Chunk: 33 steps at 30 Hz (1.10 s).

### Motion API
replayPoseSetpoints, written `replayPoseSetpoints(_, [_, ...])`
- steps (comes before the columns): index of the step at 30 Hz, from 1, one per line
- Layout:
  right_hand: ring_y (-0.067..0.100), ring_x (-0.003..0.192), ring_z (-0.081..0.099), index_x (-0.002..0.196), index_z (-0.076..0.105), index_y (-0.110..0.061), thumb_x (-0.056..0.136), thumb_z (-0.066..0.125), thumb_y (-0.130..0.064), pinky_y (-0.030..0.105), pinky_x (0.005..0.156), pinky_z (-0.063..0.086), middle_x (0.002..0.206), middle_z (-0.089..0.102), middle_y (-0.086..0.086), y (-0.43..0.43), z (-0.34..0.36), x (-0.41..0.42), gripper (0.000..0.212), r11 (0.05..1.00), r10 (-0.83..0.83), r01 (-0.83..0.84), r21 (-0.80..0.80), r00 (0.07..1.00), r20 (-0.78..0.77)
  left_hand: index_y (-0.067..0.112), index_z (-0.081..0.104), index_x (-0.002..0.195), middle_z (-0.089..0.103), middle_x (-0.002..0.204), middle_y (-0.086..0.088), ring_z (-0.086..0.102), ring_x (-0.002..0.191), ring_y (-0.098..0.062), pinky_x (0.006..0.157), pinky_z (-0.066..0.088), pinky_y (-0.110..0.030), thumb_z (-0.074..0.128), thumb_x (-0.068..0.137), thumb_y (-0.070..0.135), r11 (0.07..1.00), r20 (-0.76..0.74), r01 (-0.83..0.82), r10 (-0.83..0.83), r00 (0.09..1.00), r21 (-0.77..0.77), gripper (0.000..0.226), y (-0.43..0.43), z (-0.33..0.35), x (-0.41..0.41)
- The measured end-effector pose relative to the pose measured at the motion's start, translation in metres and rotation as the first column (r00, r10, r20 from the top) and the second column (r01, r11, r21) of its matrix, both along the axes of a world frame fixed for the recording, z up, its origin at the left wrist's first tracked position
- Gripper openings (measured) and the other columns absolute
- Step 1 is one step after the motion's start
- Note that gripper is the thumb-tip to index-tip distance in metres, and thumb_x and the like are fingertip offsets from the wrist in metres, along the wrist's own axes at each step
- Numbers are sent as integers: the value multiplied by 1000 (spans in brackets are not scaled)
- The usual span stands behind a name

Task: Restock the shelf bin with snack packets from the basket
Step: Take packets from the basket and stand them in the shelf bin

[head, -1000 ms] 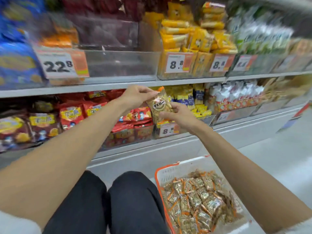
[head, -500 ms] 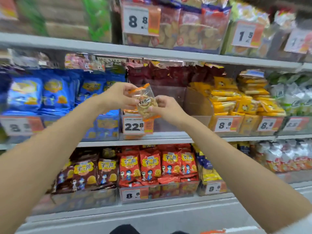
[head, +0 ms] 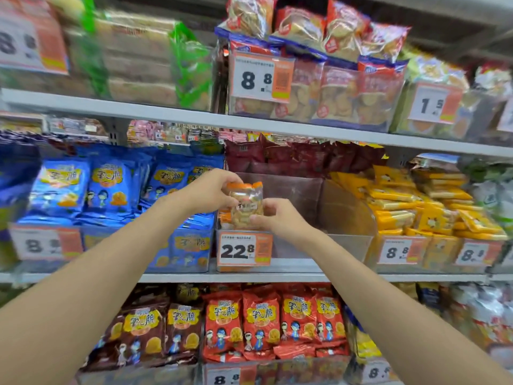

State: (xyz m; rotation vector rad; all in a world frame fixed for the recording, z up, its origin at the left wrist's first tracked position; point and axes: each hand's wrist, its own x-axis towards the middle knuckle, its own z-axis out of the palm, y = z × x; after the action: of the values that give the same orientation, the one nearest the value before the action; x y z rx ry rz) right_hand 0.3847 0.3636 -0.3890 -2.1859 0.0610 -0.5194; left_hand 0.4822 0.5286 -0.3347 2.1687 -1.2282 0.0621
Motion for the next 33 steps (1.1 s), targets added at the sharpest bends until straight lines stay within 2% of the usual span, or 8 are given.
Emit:
replayPoseSetpoints(3, [8, 59, 50, 67, 65, -12, 83, 75, -23, 28, 61, 40, 62, 56, -5, -2, -5, 3, 22, 987, -39, 26, -160, 996, -76, 14, 66, 115, 67, 104, -5, 64, 91, -21, 85, 53, -44, 73, 85, 15, 990, 100, -26, 12, 995, 139, 31, 1, -1, -3])
replayPoseSetpoints(6, [12, 67, 59, 86, 69, -15, 85, 71, -37, 31, 64, 44, 75, 64, 0, 0, 4, -1, 22, 992, 1, -3, -128, 1000, -14, 15, 70, 109, 69, 103, -5, 64, 93, -22, 83, 54, -42, 70, 86, 18, 983, 149, -33, 6, 989, 182, 23, 2, 4, -10])
replayPoseSetpoints(11, [13, 67, 58, 72, 65, -18, 86, 72, -23, 31, 66, 46, 72, 67, 4, -2, 6, -1, 16, 982, -29, 28, -186, 1000, -6, 20, 75, 102, 72, 93, -8, 61, 75, -21, 68, 52, -33, 60, 92, 19, 958, 168, -30, -20, 986, 285, 18, -2, 1, -8])
replayPoseSetpoints(17, [4, 52, 47, 60, 63, -16, 85, 74, -24, 24, 57, 39, 51, 53, -11, -3, 9, -2, 28, 982, -51, 17, -188, 982, -180, 13, 72, 112, 68, 109, 2, 58, 91, -10, 86, 49, -28, 64, 92, 16, 935, 188, -47, -22, 982, 352, 22, -10, -7, -7])
replayPoseSetpoints(21, [7, 69, 65, 87, 72, -10, 85, 72, -40, 24, 65, 54, 79, 71, -2, -7, 23, -3, 30, 998, -62, 53, -45, 973, -224, 15, 74, 99, 68, 94, 3, 62, 88, -17, 76, 50, -32, 68, 89, 19, 935, 201, -56, -17, 980, 349, 12, -9, -5, -4])
replayPoseSetpoints(24, [9, 76, 69, 100, 70, -9, 90, 61, -51, 17, 59, 50, 94, 73, 5, -14, 24, -2, 44, 991, -133, 130, -29, 950, -283, 17, 74, 97, 70, 91, 0, 66, 83, -16, 71, 56, -30, 69, 88, 20, 942, 196, -71, 6, 981, 327, 10, -9, -5, -2])
replayPoseSetpoints(28, [12, 83, 70, 99, 73, -5, 96, 57, -39, 21, 69, 55, 92, 75, 3, -12, 21, 5, 37, 997, -63, 72, 11, 934, -352, 20, 71, 91, 72, 85, 5, 65, 72, -12, 65, 55, -28, 70, 88, 22, 915, 206, -68, -17, 978, 398, 4, -13, -2, 1])
replayPoseSetpoints(33, [13, 93, 68, 108, 72, -8, 93, 60, -43, 31, 90, 54, 99, 73, 1, -8, 23, 10, 40, 999, -21, 0, -53, 917, -397, 21, 64, 116, 62, 113, 6, 59, 101, -12, 80, 49, -27, 68, 89, 25, 823, 283, -112, -61, 957, 557, 27, -17, -2, -2])
